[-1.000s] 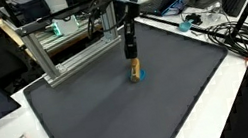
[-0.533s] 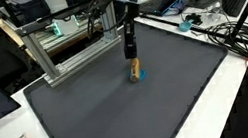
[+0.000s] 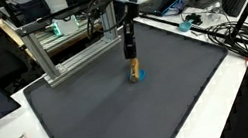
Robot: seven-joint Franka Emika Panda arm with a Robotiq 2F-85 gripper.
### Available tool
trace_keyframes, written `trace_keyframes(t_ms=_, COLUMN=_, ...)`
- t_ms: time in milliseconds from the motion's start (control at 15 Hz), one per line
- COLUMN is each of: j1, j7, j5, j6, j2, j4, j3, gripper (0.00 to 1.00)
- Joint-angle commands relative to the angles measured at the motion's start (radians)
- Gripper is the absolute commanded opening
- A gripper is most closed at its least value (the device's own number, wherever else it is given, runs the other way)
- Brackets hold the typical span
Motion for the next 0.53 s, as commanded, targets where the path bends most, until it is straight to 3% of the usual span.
trace_keyframes(t_ms=0, j1=-0.012, j7=-0.024, j5=-0.056, j6=-0.024, j2=0.032, j4=-0.084, j3=-0.02, gripper=0.22)
trace_keyframes(t_ms=467, j1=-0.008, j7=-0.02, j5=-0.066, j6=-0.02, j2=0.025, j4=-0.093, j3=-0.028, gripper=0.22)
